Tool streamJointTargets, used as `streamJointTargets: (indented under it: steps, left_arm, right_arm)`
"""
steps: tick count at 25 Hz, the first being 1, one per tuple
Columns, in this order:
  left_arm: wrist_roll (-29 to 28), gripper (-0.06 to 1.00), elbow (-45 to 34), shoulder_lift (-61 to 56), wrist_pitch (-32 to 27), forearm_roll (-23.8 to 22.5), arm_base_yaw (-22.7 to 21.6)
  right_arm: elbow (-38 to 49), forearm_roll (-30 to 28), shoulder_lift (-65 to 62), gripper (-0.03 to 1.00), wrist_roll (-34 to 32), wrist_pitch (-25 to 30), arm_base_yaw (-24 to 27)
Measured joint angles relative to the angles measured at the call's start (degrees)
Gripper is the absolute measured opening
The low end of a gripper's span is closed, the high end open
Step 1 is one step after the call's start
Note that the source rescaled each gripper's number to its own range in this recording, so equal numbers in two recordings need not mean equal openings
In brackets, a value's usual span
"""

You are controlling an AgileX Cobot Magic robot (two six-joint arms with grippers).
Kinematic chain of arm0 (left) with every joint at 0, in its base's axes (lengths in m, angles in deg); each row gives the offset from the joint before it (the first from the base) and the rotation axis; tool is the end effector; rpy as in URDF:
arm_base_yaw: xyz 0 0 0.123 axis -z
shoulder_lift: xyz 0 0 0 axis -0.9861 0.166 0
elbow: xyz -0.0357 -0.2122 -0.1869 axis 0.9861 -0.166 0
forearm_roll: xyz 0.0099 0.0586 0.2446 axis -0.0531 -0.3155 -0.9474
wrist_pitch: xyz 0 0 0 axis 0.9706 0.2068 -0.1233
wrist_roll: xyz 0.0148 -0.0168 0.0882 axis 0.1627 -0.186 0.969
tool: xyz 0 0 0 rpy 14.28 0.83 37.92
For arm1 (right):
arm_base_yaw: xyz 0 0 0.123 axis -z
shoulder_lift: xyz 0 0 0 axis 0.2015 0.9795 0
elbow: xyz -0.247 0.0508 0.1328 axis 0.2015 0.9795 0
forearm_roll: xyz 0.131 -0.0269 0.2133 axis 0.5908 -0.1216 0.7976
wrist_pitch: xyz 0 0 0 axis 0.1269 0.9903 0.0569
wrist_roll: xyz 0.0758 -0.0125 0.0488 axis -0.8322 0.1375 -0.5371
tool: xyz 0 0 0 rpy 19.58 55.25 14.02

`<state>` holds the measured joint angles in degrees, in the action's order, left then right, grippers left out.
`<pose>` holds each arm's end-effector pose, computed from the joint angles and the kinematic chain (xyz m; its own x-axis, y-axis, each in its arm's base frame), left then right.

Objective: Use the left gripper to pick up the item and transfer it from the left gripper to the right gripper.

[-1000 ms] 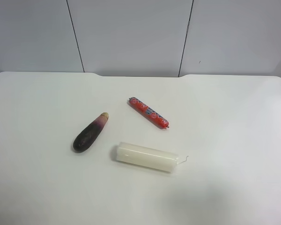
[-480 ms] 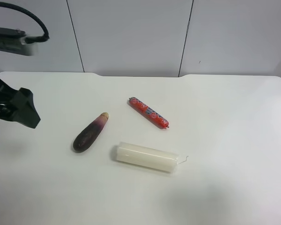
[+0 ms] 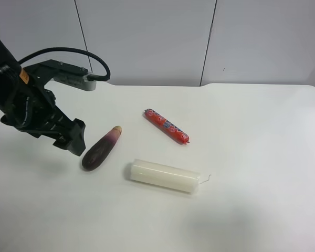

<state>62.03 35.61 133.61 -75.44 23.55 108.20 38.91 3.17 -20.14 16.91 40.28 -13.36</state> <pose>0.2425 -0.1288 0.2281 -0.8592 0.4122 -0.3031 0.4385 0.8985 -0.0212 -0.0068 0.0117 0.2796 -0.4340 -0.0733 -0.8979 -0.1732 0.9849 0.0033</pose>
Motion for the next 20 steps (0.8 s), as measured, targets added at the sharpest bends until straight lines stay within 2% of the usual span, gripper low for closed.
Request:
streamJointTargets:
  steps: [11,20]
  left_arm:
    - [0.0,1.0,0.37,9.85,10.24,0.0,0.06]
    - [0.06,1.0,0.41,16.33,15.97,0.0,0.06]
  right_arm:
    - [0.0,0.0,0.0,1.0,0.0,0.0,0.0]
    - [0.0,0.0,0.0,1.0,0.0,0.0,0.0]
